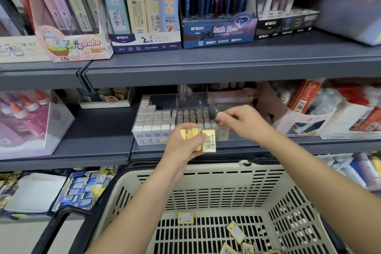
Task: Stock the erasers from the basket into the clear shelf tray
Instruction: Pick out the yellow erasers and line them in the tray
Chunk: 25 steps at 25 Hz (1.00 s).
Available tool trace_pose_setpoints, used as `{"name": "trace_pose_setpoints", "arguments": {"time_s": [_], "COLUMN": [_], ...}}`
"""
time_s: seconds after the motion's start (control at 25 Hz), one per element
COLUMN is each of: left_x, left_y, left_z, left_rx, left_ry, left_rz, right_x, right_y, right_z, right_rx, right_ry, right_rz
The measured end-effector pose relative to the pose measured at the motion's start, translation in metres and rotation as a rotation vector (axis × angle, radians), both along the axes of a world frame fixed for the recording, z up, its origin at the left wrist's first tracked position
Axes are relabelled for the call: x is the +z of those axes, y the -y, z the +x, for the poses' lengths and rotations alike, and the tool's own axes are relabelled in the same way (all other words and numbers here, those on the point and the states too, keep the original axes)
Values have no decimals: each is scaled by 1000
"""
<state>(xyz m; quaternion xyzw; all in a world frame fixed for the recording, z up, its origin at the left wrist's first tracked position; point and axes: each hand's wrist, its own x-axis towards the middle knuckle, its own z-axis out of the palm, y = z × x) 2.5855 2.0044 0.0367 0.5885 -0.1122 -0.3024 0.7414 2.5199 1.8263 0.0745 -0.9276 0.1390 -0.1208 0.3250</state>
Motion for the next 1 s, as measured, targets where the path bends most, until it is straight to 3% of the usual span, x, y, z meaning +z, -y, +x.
{"name": "trace_pose_setpoints", "arguments": {"time_s": [0.16,0.32,0.48,0.68,0.88,1.0], "left_x": [3,7,2,-7,-10,-10], "left_y": [19,27,22,19,23,23], "left_z": [-14,-18,-15,-15,-14,-17], "left_rx": [-43,-64,-46,-28,-77,-118], "left_ry": [0,-109,-172,-174,-249,-248], "left_rz": [-6,-62,-58,-37,-113,-141], "right_x": [10,29,24,-1,-3,-1], "right_y": [-10,23,49,41,40,31], "right_z": [-26,-32,-18,-1,-3,-12], "right_rx": [148,6,-99,38,110,59], "right_ry": [-127,-93,-177,-401,-416,-219], "right_rz": [187,175,-223,-228,-305,-336]}}
